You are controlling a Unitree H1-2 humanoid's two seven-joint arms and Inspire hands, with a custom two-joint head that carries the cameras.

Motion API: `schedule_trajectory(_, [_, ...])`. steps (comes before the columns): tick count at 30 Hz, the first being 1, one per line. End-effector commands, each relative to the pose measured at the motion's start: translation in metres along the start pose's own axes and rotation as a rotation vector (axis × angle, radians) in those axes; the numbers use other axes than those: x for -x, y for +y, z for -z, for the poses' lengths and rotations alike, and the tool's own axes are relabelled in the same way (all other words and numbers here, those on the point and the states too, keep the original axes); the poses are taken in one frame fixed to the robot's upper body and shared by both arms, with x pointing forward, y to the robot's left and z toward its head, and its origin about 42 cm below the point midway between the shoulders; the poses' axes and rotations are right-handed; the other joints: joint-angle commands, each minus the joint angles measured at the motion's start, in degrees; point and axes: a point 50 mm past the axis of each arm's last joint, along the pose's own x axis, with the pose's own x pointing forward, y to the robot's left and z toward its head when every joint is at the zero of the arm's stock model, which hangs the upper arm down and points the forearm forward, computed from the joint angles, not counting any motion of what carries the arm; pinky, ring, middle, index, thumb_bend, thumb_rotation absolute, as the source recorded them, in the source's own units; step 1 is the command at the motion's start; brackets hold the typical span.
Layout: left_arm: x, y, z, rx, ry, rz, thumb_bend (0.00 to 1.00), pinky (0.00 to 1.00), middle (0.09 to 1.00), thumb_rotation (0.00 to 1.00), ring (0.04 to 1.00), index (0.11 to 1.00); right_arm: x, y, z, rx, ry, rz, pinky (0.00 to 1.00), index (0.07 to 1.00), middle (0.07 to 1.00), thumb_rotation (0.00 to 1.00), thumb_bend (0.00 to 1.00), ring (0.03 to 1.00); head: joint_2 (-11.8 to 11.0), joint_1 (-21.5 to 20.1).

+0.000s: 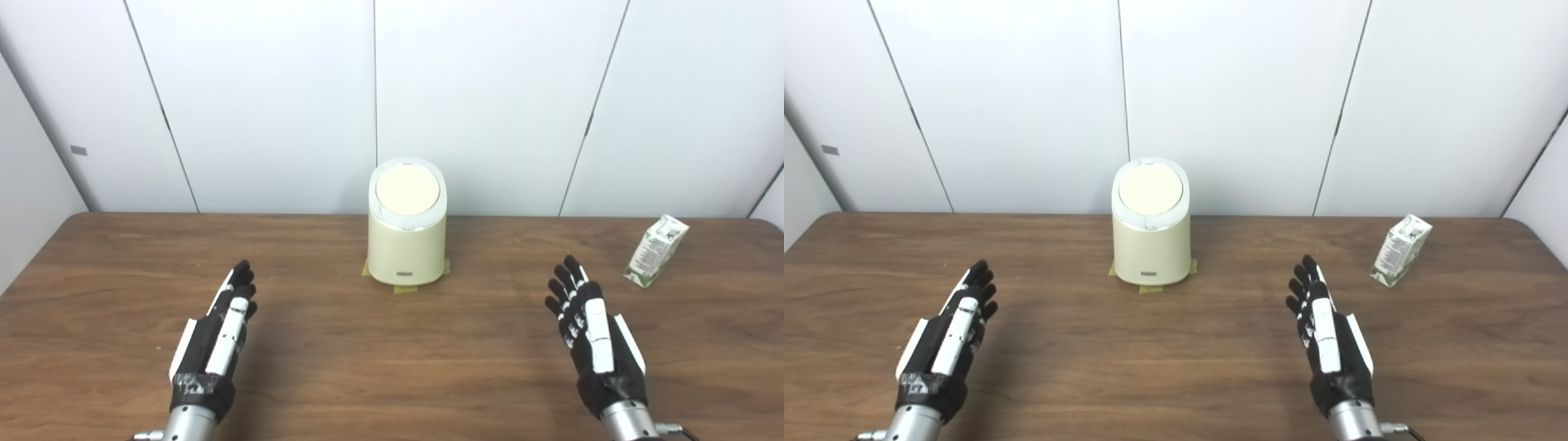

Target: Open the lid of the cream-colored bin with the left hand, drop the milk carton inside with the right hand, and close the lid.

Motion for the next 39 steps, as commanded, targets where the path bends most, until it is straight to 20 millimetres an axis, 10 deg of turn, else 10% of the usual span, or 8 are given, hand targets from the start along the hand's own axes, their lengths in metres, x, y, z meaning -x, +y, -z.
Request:
schedule_trajectory(1, [0.001,-0.004,-0.015,0.009,-0.06,0.014,0.36,1.0,0.992,0.69,0.997,0.994,-0.003,0.003,-0.019,-0.007,-0.073,-0.013,0.94,0.984,0.982,1.0,0.65,0.969,0.1,-0.3])
schedule_trajectory(7, [-0.006,-0.011,-0.031,-0.071,-0.059,-0.001,0.48,0.98,0.962,0.44,0.96,0.986,0.001,-0.002,-0.014,0.001,-0.063,0.0,0.98,0.988,0.987,1.0,0.64,0.976,-0.7,1.0])
schedule_trajectory(14, [-0.058,-0.029,-0.081,-0.177,-0.151,0.0,0.62,0.87,0.92,0.23,0.908,0.96,0.0,-0.007,-0.008,-0.006,-0.052,-0.003,0.96,0.986,0.982,1.0,0.66,0.968,-0.9,1.6])
schedule_trajectory(25, [-0.153,-0.081,-0.143,-0.482,-0.252,0.113,0.73,0.8,0.895,0.21,0.854,0.937,-0.008,-0.006,0.0,-0.012,-0.054,-0.008,0.97,0.986,0.981,1.0,0.65,0.972,-1.9,2.7])
schedule_trajectory(39, [-0.24,-0.131,-0.143,-0.684,-0.125,0.188,0.76,0.65,0.903,0.2,0.827,0.926,-0.017,0.001,0.005,-0.017,-0.064,-0.011,0.92,0.981,0.968,1.0,0.65,0.963,-3.0,2.3])
